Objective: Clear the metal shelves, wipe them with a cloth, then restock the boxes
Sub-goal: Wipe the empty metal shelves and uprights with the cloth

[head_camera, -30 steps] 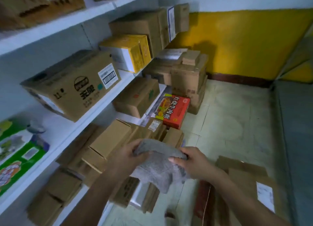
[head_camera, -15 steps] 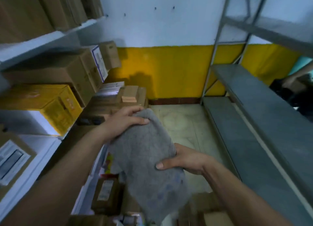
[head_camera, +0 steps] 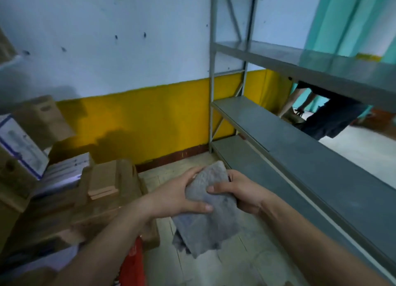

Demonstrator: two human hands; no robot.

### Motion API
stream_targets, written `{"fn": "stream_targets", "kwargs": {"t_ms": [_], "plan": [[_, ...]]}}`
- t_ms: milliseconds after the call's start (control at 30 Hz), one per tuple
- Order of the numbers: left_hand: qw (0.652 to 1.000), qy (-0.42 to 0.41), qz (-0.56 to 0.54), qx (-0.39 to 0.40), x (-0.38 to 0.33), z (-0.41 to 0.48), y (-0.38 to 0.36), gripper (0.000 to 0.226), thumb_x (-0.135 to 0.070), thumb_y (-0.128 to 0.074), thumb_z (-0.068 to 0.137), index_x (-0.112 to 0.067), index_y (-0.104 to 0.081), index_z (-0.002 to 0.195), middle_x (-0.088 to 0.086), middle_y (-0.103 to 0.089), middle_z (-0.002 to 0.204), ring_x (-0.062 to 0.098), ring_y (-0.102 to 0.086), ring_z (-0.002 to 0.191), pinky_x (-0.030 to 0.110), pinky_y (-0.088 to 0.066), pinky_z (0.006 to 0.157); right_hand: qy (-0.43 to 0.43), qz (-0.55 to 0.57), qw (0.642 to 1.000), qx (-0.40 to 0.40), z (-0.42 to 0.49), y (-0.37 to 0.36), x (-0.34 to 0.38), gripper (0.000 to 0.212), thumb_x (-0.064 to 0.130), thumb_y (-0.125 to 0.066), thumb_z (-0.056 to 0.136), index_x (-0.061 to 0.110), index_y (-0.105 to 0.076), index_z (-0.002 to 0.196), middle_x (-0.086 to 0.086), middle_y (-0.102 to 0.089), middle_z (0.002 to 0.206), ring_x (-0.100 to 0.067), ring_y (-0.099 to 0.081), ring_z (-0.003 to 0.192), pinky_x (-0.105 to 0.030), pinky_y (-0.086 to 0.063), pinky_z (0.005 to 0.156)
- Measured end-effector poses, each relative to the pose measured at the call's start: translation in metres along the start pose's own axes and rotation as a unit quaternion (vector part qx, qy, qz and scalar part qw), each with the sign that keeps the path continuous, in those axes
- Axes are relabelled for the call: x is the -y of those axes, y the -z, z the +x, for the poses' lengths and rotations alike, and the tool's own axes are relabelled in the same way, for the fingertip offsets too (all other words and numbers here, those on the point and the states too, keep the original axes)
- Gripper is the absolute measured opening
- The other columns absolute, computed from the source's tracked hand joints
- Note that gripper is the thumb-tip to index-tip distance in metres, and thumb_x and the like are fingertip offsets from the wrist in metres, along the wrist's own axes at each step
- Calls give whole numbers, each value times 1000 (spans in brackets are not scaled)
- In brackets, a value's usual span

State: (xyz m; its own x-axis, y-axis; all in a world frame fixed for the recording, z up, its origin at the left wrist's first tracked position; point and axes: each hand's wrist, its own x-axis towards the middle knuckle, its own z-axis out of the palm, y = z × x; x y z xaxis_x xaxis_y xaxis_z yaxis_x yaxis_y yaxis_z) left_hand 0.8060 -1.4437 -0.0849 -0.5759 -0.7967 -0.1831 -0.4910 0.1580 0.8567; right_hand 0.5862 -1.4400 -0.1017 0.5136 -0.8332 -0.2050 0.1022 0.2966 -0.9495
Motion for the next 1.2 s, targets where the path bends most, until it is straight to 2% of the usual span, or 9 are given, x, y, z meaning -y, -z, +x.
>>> {"fn": "stream_targets", "kwargs": {"t_ms": [100,267,467,567,733,900,1000,1100,1200], "plan": [[1000,-11,-8,-8,14,63,32,94,-39,-95,65,-34,-46,145,-14,-63,134,2,-61,120,38,-53,103,1,-80,997,20,47,37,25,32,-2,-67,90,-4,-63,122,-17,-72,118,-30,-70,109,-38,-57,90],[1000,2,-5,9,30,193,95,70,-25,-96,64,-37,-60,122,-18,-72,113,-3,-67,104,23,-57,87,3,-213,976,45,155,131,70,31,-6,-65,91,-5,-63,122,-17,-70,124,-33,-67,116,-50,-52,104],[999,6,41,10,16,343,175,76,-33,-99,57,-29,-62,123,-15,-70,115,-2,-67,101,30,-59,89,26,-298,950,-92,252,232,139,28,10,-82,83,8,-68,108,-3,-76,104,-20,-73,98,-42,-59,90],[997,-18,68,9,-4,397,213,74,-39,-97,55,-29,-64,120,-11,-72,115,8,-68,106,42,-58,92,75,-326,913,-234,279,269,172,43,24,-93,71,18,-61,100,5,-70,87,-12,-67,79,-28,-56,65],[981,-141,131,35,-71,486,253,63,-33,-95,64,-40,-62,117,-19,-68,111,-2,-63,106,33,-55,92,125,-335,899,-255,271,319,214,117,37,-94,64,33,-24,157,24,-43,145,9,-38,137,-10,-38,103],[944,-275,144,109,-144,565,257,61,-33,-93,63,-31,-65,118,-17,-70,111,-1,-65,106,31,-55,91,173,-307,850,-391,231,350,255,59,9,-91,73,24,-64,124,7,-74,115,-7,-68,109,-36,-57,93],[919,-348,134,125,-175,603,249,68,-38,-94,56,-36,-66,118,-23,-70,111,-6,-65,104,23,-53,89,169,-326,805,-465,202,353,280,23,8,-84,81,18,-75,99,3,-79,99,-9,-72,94,-35,-61,83],[903,-360,30,232,-188,641,234,68,-18,-92,55,-31,-66,117,-19,-74,109,-2,-68,102,13,-52,81,185,-309,771,-525,184,350,295,22,3,-76,87,15,-71,104,1,-78,101,-12,-73,98,-29,-59,83],[877,-339,3,339,-183,670,200,53,-5,-89,64,-19,-71,112,-2,-77,108,13,-71,103,23,-56,81,172,-289,746,-575,168,355,291,25,3,-76,88,15,-70,109,-1,-77,105,-16,-72,103,-33,-59,88]]}}
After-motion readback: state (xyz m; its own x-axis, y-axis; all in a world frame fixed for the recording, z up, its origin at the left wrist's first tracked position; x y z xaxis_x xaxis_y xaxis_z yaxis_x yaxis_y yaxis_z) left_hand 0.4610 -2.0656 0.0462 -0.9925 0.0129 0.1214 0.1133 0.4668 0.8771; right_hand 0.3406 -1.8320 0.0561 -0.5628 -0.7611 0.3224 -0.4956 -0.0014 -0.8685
